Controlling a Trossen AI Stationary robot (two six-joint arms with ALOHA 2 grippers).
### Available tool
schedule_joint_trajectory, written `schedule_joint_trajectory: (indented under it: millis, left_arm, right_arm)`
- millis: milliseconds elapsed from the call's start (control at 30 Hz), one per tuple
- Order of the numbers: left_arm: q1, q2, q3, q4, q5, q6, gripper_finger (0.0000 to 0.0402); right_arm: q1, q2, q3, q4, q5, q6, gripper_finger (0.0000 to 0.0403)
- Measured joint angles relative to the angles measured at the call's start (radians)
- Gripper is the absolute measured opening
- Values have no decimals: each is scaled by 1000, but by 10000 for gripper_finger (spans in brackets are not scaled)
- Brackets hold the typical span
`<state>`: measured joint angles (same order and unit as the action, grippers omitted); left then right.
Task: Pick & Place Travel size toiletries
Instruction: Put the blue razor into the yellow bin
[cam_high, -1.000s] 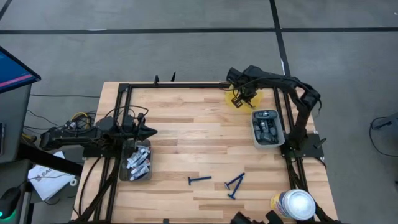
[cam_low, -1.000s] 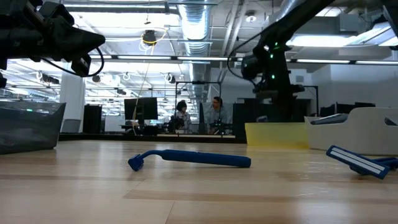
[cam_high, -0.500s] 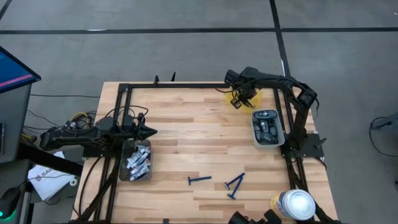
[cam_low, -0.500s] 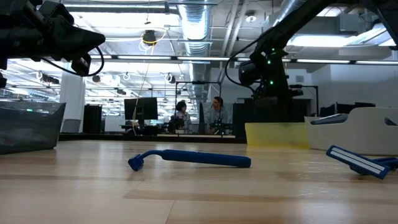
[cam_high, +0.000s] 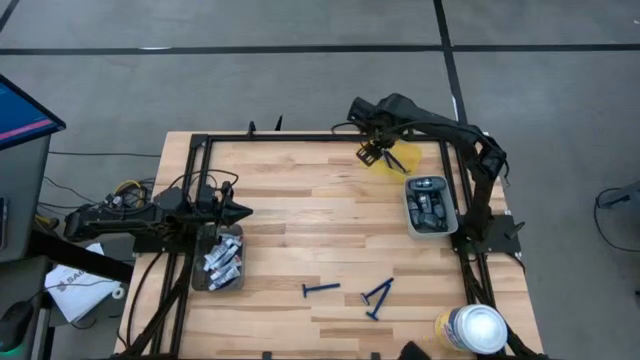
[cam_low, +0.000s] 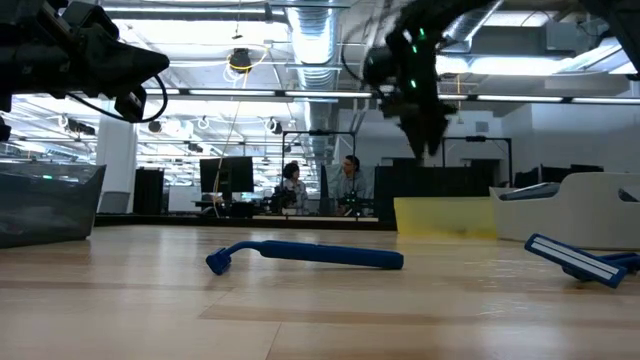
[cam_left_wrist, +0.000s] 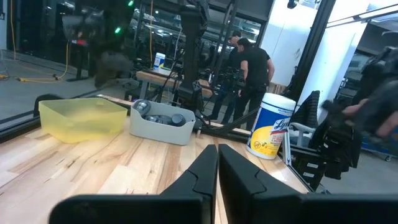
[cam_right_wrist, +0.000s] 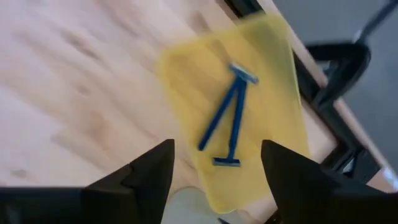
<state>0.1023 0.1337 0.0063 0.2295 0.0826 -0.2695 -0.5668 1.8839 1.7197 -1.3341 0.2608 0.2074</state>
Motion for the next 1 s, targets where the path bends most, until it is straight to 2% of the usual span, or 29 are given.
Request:
schedule_joint_trajectory:
  millis: [133, 267, 533, 867, 1000]
  left_arm:
    - [0, 0, 0, 0, 0, 0, 11]
    - [0, 0, 0, 0, 0, 0, 9]
    - [0, 0, 0, 2, 0, 0, 7]
    - [0, 0, 0, 5, 0, 0, 7]
    - [0, 0, 0, 5, 0, 0, 7]
  right_arm:
    - [104, -2, 107, -25, -8, -37, 221]
    - [223, -2, 175, -25, -68, -125, 207]
    - [479, -2, 198, -23, -150, -192, 209]
    - [761, -2, 196, -3, -160, -55, 213]
    - [859, -2, 146, 10, -160, 21, 211]
